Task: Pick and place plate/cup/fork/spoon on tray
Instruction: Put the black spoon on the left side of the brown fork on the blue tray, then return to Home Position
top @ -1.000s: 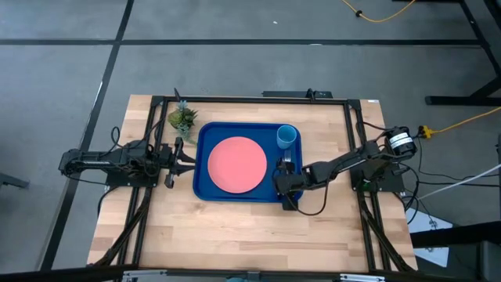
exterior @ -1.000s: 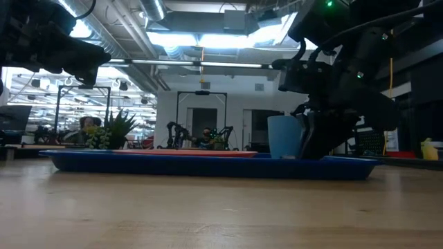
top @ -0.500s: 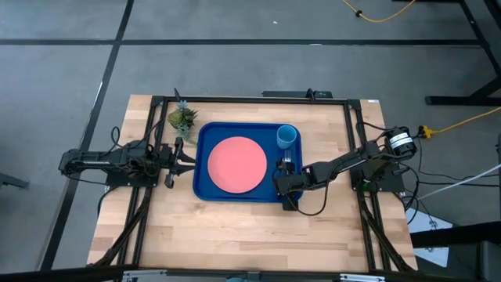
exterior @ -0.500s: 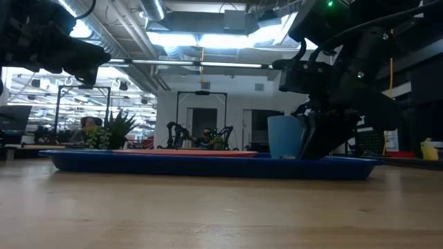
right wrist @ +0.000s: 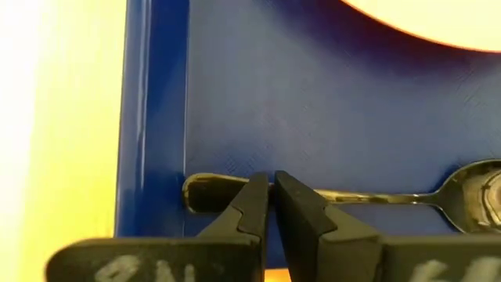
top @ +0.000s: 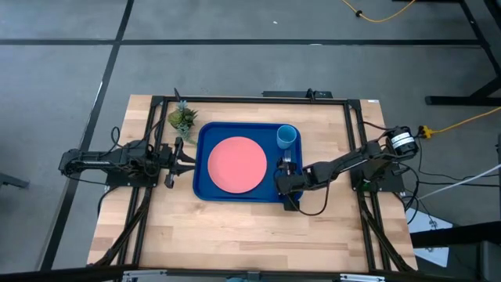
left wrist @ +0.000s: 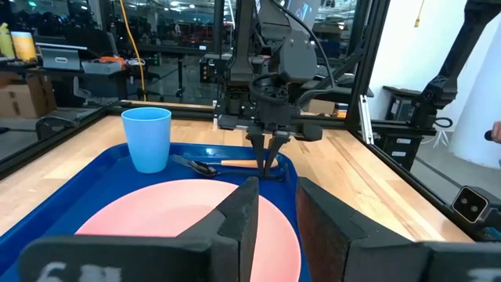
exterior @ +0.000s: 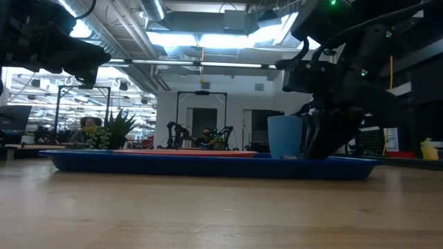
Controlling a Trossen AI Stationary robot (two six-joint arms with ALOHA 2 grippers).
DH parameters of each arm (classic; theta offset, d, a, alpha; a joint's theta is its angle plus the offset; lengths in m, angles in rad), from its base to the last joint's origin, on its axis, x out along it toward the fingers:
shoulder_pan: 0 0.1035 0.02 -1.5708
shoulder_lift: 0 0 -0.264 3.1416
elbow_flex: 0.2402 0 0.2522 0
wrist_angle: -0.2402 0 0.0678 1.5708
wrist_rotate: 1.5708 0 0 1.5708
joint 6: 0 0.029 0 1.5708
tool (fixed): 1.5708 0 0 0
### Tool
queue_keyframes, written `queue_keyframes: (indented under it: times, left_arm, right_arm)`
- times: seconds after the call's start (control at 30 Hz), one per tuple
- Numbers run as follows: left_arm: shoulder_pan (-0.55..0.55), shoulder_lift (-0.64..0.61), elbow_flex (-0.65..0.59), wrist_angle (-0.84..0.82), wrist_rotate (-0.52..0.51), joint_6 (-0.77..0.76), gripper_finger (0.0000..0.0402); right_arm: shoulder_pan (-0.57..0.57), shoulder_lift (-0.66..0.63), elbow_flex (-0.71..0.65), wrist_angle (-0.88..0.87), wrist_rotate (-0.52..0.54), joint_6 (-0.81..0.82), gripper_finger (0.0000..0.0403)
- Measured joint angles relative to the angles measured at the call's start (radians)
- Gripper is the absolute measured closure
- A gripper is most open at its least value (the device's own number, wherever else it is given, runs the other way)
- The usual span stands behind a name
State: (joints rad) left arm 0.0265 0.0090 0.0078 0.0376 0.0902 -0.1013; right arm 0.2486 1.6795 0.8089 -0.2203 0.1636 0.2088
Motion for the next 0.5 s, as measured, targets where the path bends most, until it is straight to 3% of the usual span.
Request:
queue_keyframes:
  times: [0.3,0.5]
  left_arm:
    - [0.0,0.0,0.0,0.0,0.0,0.0,0.0321]
    - [0.0,0.0,0.0,0.0,0.0,0.0,0.0321]
  right_arm:
    - [0.015,-0.011,0.0,-0.012,0.025,-0.025,0.0373]
    - [0.022,-0.108,0.0,-0.083,0.1,-0.016,0.0373]
